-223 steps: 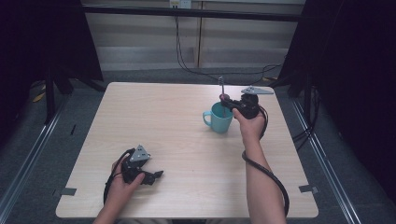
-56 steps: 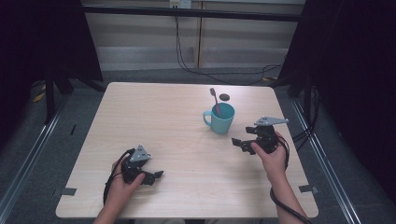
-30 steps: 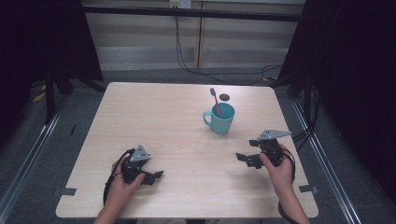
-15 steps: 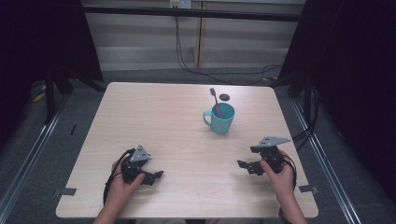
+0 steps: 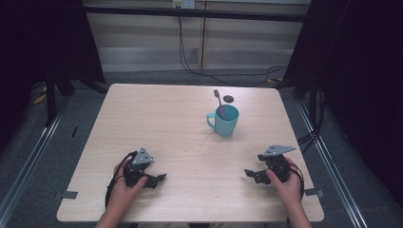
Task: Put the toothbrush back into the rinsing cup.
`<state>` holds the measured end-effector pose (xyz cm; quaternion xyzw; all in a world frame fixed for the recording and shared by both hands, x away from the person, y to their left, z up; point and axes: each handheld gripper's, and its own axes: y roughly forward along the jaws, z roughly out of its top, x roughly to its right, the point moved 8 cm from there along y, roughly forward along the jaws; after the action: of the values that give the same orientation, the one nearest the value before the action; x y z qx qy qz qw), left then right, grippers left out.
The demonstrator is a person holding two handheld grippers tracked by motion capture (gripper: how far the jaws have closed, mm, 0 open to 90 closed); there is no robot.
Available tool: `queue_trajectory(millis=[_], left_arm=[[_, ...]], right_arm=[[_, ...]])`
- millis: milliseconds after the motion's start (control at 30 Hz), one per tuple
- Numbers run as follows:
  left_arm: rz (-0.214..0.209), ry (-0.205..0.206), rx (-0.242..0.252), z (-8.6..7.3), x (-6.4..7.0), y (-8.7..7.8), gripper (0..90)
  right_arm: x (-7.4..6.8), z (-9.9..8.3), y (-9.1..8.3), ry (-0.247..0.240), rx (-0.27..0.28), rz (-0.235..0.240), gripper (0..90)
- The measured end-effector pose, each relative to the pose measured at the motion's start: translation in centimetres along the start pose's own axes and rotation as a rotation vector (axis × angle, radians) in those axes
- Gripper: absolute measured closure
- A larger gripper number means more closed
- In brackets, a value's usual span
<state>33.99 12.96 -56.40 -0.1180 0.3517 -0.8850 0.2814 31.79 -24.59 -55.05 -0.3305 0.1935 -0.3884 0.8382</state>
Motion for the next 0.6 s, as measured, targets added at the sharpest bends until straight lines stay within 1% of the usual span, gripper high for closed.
queue_trajectory(millis=[200, 233, 267, 433, 567, 600], left_arm=[[0.0, 0.0, 0.0, 0.0, 0.0, 0.0, 15.0], [0.0, 0.0, 0.0, 0.0, 0.0, 0.0, 15.0], [0.0, 0.0, 0.0, 0.0, 0.0, 0.0, 15.0], [0.002, -0.003, 0.001, 0.0, 0.0, 0.0, 15.0], [0.0, -0.001, 0.0, 0.0, 0.0, 0.0, 15.0], [0.0, -0.001, 0.0, 0.0, 0.0, 0.0, 15.0]], right_arm=[[0.2, -0.7, 0.3, 0.007, -0.011, -0.012, 14.1], [0.2, -0.7, 0.3, 0.012, -0.013, -0.005, 14.1], [0.2, -0.7, 0.4, 0.004, -0.013, -0.003, 14.1], [0.1, -1.2, 0.7, -0.005, -0.033, -0.005, 14.0], [0.3, -1.2, 0.7, -0.006, -0.012, -0.007, 14.0], [0.2, -1.3, 0.6, 0.001, -0.016, -0.009, 14.0]])
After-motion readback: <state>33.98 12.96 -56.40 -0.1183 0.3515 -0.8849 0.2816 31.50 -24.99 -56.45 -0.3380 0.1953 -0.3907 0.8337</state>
